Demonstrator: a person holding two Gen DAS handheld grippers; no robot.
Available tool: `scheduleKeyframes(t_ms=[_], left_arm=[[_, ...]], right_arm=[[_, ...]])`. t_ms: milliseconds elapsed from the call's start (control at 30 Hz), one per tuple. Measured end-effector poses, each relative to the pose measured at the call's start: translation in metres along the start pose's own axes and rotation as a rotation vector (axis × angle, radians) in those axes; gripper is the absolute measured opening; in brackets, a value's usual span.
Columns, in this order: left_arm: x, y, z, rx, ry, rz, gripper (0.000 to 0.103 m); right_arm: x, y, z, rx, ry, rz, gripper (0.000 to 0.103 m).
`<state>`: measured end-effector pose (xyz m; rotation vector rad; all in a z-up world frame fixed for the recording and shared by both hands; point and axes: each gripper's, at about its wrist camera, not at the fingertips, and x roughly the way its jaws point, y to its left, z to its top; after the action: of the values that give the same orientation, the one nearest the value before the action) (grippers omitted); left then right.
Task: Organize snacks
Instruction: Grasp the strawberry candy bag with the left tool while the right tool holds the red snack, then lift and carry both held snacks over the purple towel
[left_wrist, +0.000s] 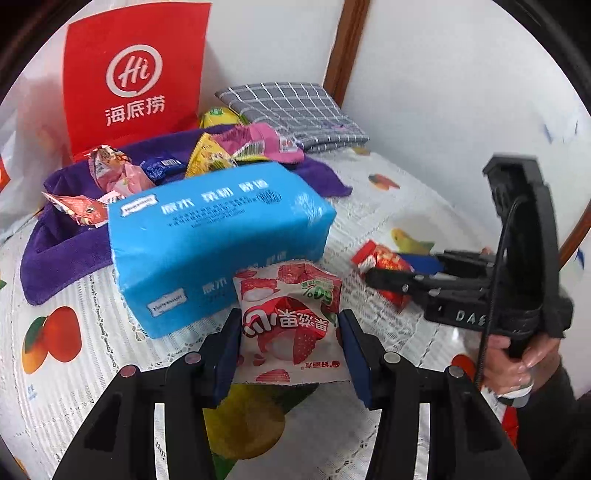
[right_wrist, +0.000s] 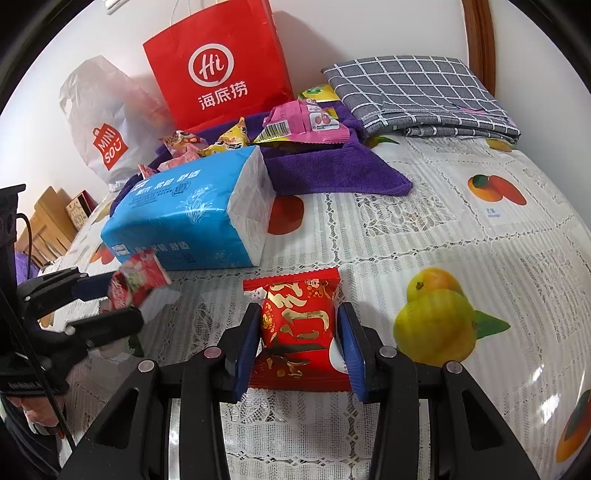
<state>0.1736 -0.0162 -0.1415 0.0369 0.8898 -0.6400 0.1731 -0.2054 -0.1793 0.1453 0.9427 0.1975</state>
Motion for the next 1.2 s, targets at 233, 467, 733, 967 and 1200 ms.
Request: scheduleKeyframes(t_ms=[233, 467, 733, 967, 1200], left_arm=[[-0.016, 0.009, 0.005, -0.050, -0.055, -0.055, 0.049], [-0.032, 0.015, 0.009, -0.082, -0.114, -0.116, 0.049], [-0.044, 0.026, 0.011, -0.125, -0.162, -0.126, 0.049], [-0.049, 0.036, 0.012, -0.172, -0.183, -0.121, 0.049], [-0.055, 0.053, 0.014, -0.231, -0.215, -0.113, 0.049]], right_arm=[[-0.002, -0.005, 0.000, 0.021, -0.007, 0.013, 0.040], [-0.014, 0.001, -0.003, -0.001, -0.018, -0.043, 0.039], [-0.047, 0.009, 0.008, -0.016, -0.073, -0.054, 0.039], [-0.066, 0.021, 0.020, -0.051, -0.109, -0.070, 0.039], [-0.076, 0.029, 0.033, -0.064, -0.137, -0.062, 0.039]])
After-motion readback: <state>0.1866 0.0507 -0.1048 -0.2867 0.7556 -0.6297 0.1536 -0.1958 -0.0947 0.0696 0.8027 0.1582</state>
